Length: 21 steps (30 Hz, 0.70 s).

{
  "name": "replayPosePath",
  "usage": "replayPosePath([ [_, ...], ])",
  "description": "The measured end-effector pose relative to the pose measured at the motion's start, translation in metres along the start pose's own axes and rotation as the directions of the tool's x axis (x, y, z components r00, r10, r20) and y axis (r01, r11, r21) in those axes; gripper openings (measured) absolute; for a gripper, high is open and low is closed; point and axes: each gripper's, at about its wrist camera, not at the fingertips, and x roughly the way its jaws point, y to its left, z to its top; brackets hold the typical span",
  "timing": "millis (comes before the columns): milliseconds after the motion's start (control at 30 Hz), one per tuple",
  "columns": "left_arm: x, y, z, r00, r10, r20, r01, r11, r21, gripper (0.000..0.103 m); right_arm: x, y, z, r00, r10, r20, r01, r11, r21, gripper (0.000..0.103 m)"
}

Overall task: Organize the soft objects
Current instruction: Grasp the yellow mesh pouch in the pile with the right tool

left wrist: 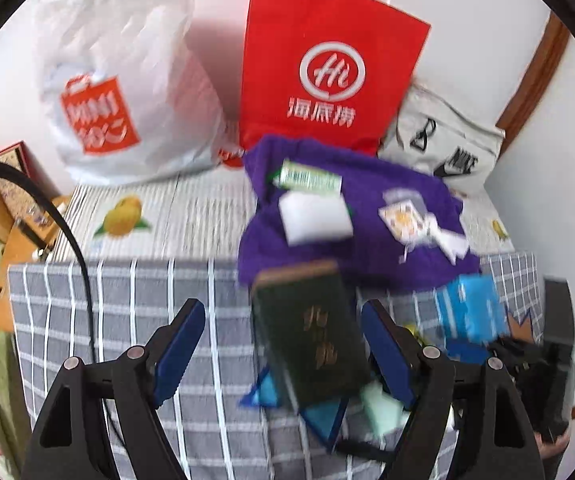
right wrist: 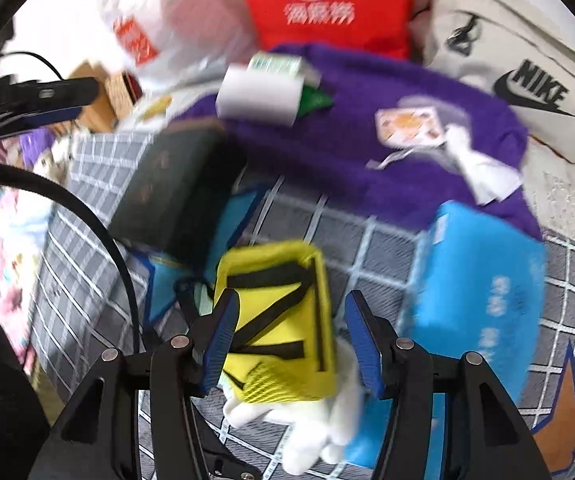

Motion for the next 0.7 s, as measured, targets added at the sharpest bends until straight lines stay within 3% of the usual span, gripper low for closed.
replayPosePath([
  [100,-0.007,0.004,-0.025,1.000,-0.008,-0.011,0.008,1.000,-0.007,0.079,0.010,0.012,-0.003,1.000,-0.009,-0.023,0.009,1.000,-0.028,0.061],
  [167,-0.011,0.007,-0.041,1.000,-0.016,-0.023,0.016,1.000,-0.022,0.079,0.014,0.015,-0.002,1.000,-0.017,-0.016,0.016,0.999,-0.035,0.082],
  [200,-0.013,0.008,-0.047,1.000,-0.018,-0.026,0.018,0.999,-0.027,0.079,0.017,0.016,-0.001,0.999,-0.033,-0.011,0.032,0.999,-0.036,0.084],
  [267,-0.016,0.010,-0.059,0.999,-0.022,-0.033,0.021,0.999,-0.032,0.079,0.024,0.015,0.002,0.996,-0.082,-0.026,0.081,0.996,-0.033,0.084],
  [367,-0.019,0.012,-0.073,0.998,-0.036,-0.043,0.034,0.998,-0.051,0.079,0.037,0.016,0.002,0.995,-0.062,-0.078,0.060,0.998,-0.029,0.087],
  [433,-0.020,0.010,-0.080,0.997,-0.052,-0.050,0.050,0.997,-0.051,0.079,0.039,0.025,-0.001,0.994,-0.089,-0.067,0.083,0.993,-0.079,0.086],
  [567,-0.021,0.007,-0.090,0.996,-0.058,-0.061,0.055,0.997,-0.053,0.079,0.034,0.031,-0.007,0.996,-0.080,-0.035,0.076,0.992,-0.098,0.070],
  [700,-0.019,0.005,-0.098,0.996,-0.049,-0.080,0.045,0.998,-0.047,0.079,0.012,0.024,-0.011,0.998,-0.056,0.017,0.057,0.996,-0.072,0.067],
])
